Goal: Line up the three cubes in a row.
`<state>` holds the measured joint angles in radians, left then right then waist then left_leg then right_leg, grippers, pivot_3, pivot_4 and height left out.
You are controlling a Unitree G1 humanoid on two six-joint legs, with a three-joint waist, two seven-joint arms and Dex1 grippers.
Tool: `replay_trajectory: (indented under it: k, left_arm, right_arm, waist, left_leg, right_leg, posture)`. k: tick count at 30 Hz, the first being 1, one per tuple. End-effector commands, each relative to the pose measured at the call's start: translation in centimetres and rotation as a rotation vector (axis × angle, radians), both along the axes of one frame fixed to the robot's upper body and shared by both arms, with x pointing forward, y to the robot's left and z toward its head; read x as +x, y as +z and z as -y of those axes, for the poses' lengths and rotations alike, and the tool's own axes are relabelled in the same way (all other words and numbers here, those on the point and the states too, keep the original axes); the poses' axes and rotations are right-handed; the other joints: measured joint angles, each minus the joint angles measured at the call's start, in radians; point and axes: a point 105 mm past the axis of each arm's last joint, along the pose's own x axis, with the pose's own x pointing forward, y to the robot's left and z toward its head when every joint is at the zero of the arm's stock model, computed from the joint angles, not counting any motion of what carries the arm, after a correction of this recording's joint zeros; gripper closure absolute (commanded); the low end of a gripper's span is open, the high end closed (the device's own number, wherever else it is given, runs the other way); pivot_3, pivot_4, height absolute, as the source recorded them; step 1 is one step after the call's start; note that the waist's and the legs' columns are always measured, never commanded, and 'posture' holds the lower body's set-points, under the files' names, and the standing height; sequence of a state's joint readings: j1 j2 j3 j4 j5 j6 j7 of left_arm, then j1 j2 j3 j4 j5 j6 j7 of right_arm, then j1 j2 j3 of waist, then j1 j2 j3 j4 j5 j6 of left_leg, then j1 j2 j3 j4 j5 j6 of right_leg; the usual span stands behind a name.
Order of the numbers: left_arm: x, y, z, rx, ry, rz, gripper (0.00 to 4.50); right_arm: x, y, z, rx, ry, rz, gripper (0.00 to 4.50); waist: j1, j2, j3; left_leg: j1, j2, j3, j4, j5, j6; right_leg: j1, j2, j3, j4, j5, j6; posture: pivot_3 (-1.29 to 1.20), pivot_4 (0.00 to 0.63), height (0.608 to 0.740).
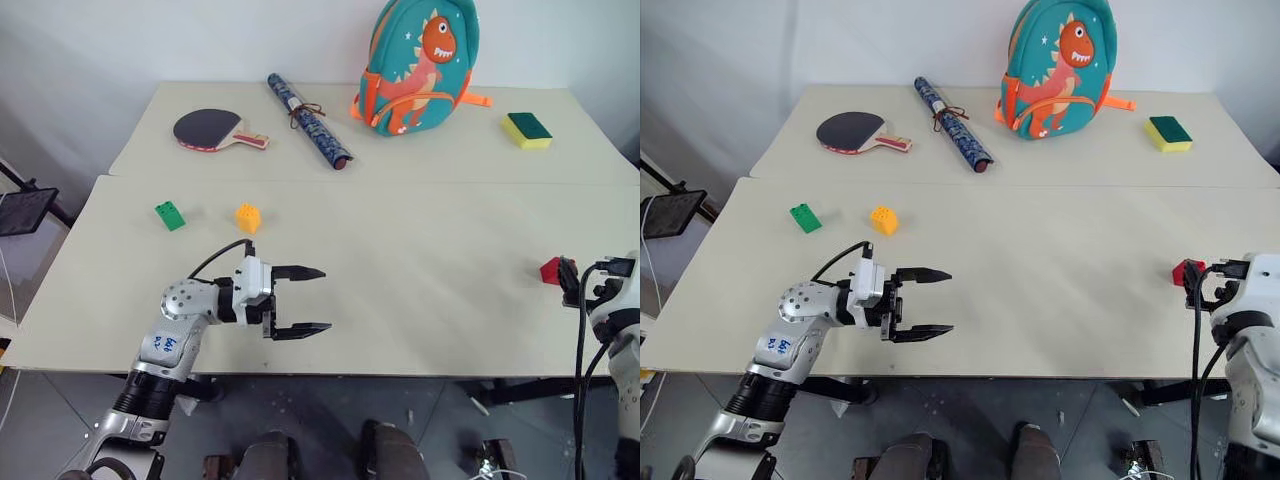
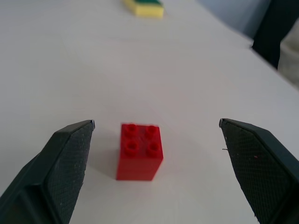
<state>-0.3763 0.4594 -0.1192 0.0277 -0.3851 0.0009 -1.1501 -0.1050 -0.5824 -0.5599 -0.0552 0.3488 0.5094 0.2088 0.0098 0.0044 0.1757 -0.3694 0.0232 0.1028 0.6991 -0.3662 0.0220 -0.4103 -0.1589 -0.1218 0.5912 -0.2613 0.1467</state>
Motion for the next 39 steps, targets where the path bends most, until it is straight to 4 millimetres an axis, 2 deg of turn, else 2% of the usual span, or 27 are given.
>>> replay_trajectory:
  k: [1,3,6,13,14,16,18,19,20,24,27,32,39]
  left_arm:
    - [-0.8,0.4,0.1,0.013,-0.011,0.037,0.09]
    - [-1.0,0.4,0.0,0.016,-0.008,0.037,0.09]
    - [-0.8,0.6,-0.3,0.003,0.015,0.035,0.0]
    - [-0.4,0.6,-0.4,0.008,0.025,0.038,0.0]
    - [-0.3,0.6,-0.4,0.007,0.026,0.039,0.0]
    - [-0.2,0.6,-0.5,0.01,0.031,0.044,0.0]
    - [0.0,0.6,-1.0,0.016,0.048,0.047,0.0]
    - [0.1,0.5,-1.4,0.022,0.061,0.045,0.0]
    - [0.2,0.4,-1.7,0.026,0.069,0.044,0.0]
    - [0.5,-0.2,-3.2,0.044,0.111,0.029,0.0]
    - [0.5,-0.8,-4.2,0.056,0.141,0.016,0.0]
    - [-0.2,-1.1,-5.0,0.061,0.169,-0.001,0.0]
    - [-0.3,-0.8,-6.0,0.07,0.21,0.008,0.0]
  right_arm:
    - [0.7,-0.2,1.2,-0.03,-0.017,-0.026,0.0]
    - [0.9,0.0,1.6,-0.011,-0.037,-0.006,0.0]
    - [1.1,-0.2,1.3,0.017,-0.011,0.002,0.58]
    - [1.8,-0.5,-0.3,0.031,0.103,0.028,2.98]
    - [1.8,-0.5,-0.3,0.025,0.112,0.026,3.05]
    - [2.1,0.3,-1.6,0.026,0.228,0.057,3.05]
    - [2.0,2.1,-5.1,-0.005,0.49,0.113,3.05]
    - [1.7,2.7,-8.0,-0.066,0.695,0.121,3.05]
    - [1.3,2.9,-9.9,-0.109,0.834,0.118,3.05]
    - [1.3,1.6,-15.7,-0.23,1.238,-0.047,3.05]
    - [1.9,0.9,-18.5,-0.255,1.42,-0.103,3.05]
    - [2.7,-0.6,-19.7,-0.331,1.584,-0.181,3.05]
    - [3.8,-1.5,-19.2,-0.34,1.656,-0.234,3.05]
  waist:
    - [-0.006,0.0,0.0]
    - [-0.009,0.0,0.0]
    - [-0.009,0.001,0.0]
    - [-0.011,0.001,0.0]
    - [-0.011,0.001,0.0]
    - [-0.011,0.001,-0.001]
    - [-0.011,0.001,-0.001]
    - [-0.012,0.001,0.0]
    - [-0.012,0.002,0.0]
    - [-0.019,0.002,0.0]
    - [-0.019,0.002,0.0]
    - [-0.006,0.002,0.0]
    - [-0.015,0.002,0.0]
  left_leg:
    - [0.0,0.0,0.001,0.0,0.0,0.0]
    - [0.0,0.0,0.001,0.0,0.0,0.0]
    - [0.0,0.0,0.001,0.0,0.0,0.0]
    - [0.0,0.0,0.002,0.0,0.0,0.0]
    - [0.0,0.0,0.002,0.0,0.0,0.0]
    - [0.001,0.0,0.002,0.0,0.0,0.0]
    - [0.001,0.0,0.002,0.0,0.0,0.0]
    - [0.001,0.0,0.002,0.0,0.0,0.0]
    - [0.001,0.0,0.002,0.0,0.0,0.0]
    - [0.002,0.003,0.002,0.0,0.0,-0.001]
    - [0.002,0.004,0.003,0.001,0.0,-0.002]
    - [0.0,0.005,0.001,0.002,-0.001,-0.002]
    - [0.001,0.006,0.002,0.002,-0.001,-0.003]
  right_leg:
    - [0.0,0.0,0.0,0.0,0.0,0.0]
    - [0.0,0.0,0.001,0.0,0.0,0.0]
    - [0.0,0.0,0.001,0.0,0.0,0.0]
    - [0.0,0.0,0.001,0.0,0.0,0.0]
    - [0.0,0.0,0.001,0.0,0.0,0.0]
    - [0.0,0.0,0.001,0.0,0.0,0.0]
    - [0.0,0.0,0.001,0.0,0.0,0.0]
    - [0.0,0.0,0.001,-0.001,0.0,0.0]
    - [0.0,0.0,0.001,-0.001,0.0,0.0]
    - [0.001,0.003,0.001,-0.001,0.0,0.0]
    - [0.0,0.004,0.002,-0.001,0.001,-0.001]
    - [0.0,0.005,0.0,-0.001,0.001,-0.001]
    - [0.0,0.006,-0.001,-0.001,0.001,-0.001]
  posture:
    - [0.0,0.15,0.74]
    - [0.0,0.15,0.74]
    - [0.0,0.15,0.74]
    - [0.0,0.15,0.74]
    - [0.0,0.15,0.74]
    - [0.0,0.15,0.74]
    - [0.0,0.15,0.74]
    - [0.0,0.15,0.74]
    - [0.0,0.15,0.74]
    - [0.0,0.15,0.74]
    - [0.0,0.15,0.74]
    - [0.0,0.15,0.74]
    - [0.0,0.15,0.74]
